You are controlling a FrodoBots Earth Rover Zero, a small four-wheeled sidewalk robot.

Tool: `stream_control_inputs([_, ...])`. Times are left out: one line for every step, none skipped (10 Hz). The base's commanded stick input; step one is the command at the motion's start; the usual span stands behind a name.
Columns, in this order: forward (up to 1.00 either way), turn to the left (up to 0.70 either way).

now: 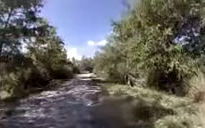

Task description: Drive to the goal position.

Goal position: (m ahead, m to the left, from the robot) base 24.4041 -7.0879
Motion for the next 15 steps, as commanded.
stream_control_inputs([0.85, 0.29])
stream_control_inputs([0.85, 0.21])
stream_control_inputs([0.85, 0.13])
stream_control_inputs([0.85, 0.05])
stream_control_inputs([0.85, 0.0])
stream_control_inputs([0.85, 0.0])
stream_control_inputs([0.85, 0.0])
stream_control_inputs([0.85, 0.0])
stream_control_inputs([0.85, 0.0])
stream_control_inputs([0.85, 0.1])
stream_control_inputs([0.85, 0.32])
stream_control_inputs([0.85, 0.17])
stream_control_inputs([0.85, 0.07])
stream_control_inputs([0.85, 0.01])
stream_control_inputs([0.85, 0.0])
